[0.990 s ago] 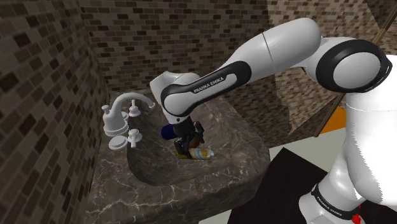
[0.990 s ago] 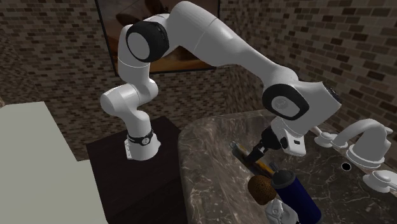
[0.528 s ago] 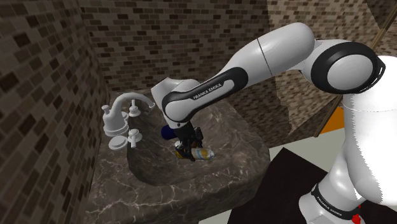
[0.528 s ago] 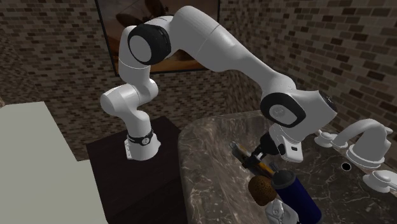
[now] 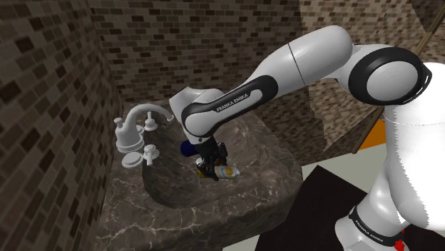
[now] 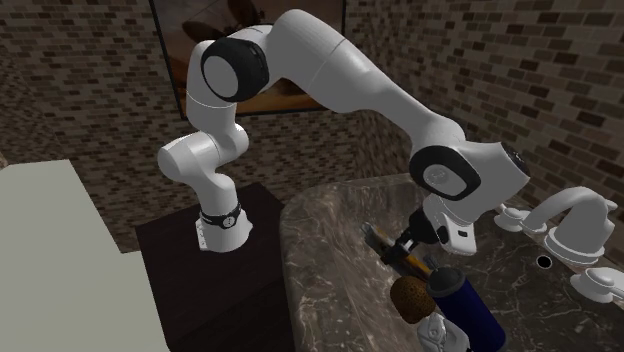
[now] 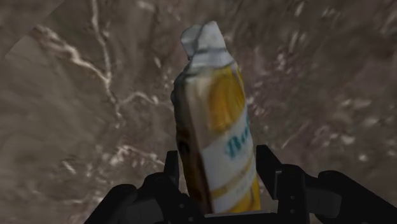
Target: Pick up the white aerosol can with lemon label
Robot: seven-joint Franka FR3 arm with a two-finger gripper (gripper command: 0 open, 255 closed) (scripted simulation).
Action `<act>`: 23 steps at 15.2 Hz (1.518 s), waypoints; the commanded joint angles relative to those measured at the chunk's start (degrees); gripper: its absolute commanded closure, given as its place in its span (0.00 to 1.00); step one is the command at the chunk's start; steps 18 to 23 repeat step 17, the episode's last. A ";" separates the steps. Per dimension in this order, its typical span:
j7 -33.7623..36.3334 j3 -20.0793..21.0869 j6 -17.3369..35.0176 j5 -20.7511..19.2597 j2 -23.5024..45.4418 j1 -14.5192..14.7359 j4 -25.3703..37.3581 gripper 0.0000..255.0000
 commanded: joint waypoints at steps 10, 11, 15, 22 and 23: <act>-0.26 0.40 -6.31 0.84 -3.15 -0.20 3.28 1.00; -0.28 0.43 -6.96 0.92 -3.43 -0.21 3.67 1.00; -0.35 0.55 -9.63 1.19 -4.42 -0.25 5.38 1.00; -0.35 0.55 -9.73 1.20 -4.46 -0.26 5.45 1.00; -0.35 0.55 -9.73 1.20 -4.46 -0.26 5.45 1.00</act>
